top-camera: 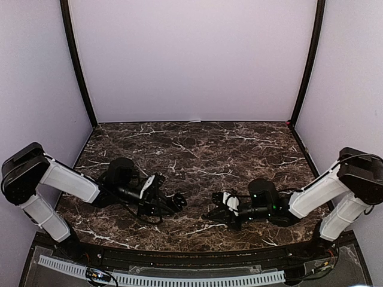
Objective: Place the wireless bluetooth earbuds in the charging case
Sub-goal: Pick up the left earbud from the center of the board.
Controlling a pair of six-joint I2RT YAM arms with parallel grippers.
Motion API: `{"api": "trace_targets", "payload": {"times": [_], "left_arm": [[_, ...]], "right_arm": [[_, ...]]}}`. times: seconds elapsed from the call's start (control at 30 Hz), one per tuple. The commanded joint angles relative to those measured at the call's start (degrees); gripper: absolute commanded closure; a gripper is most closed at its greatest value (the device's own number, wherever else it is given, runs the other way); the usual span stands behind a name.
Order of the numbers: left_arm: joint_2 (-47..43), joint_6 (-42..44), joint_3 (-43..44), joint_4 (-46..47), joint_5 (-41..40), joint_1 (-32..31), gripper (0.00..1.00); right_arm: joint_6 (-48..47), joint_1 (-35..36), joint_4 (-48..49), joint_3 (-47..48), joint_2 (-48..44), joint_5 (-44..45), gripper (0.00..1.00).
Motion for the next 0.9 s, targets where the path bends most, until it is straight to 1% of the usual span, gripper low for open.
{"api": "trace_targets", "payload": {"times": [0.0, 0.13, 0.23, 0.33, 0.67, 0.8, 0.87], "left_arm": [[3.44, 6.34, 4.66, -10.11, 2.31, -2.41, 1.00], [6.08, 7.64, 7.44, -13.43, 4.62, -3.46, 1.00], [6.95, 8.91, 8.85, -15.27, 5.79, -4.37, 1.00], [7.75, 10.10, 10.31, -17.42, 6.52, -4.89, 1.00], [9.02, 11.38, 11.93, -19.18, 7.91, -5.83, 1.00], [9.35, 11.48, 12.18, -19.15, 8.02, -5.92, 1.00], [9.37, 11.06, 12.21, -19.03, 5.81, -5.92, 1.00]], "right_arm": [[-5.36, 2.92, -13.77, 3.87, -8.19, 2.20, 0.90], [-10.06, 5.26, -22.52, 6.83, -15.25, 2.11, 0.90], [-12.58, 6.02, -27.70, 9.57, -17.14, 0.75, 0.90], [-14.33, 6.68, -31.35, 12.19, -17.10, -0.35, 0.91], [-17.46, 8.49, -37.18, 17.28, -13.59, -1.22, 0.91], [-17.54, 8.65, -37.16, 17.75, -12.79, -0.87, 0.92], [-16.47, 8.65, -36.52, 17.42, -12.67, 1.18, 0.91]]}}
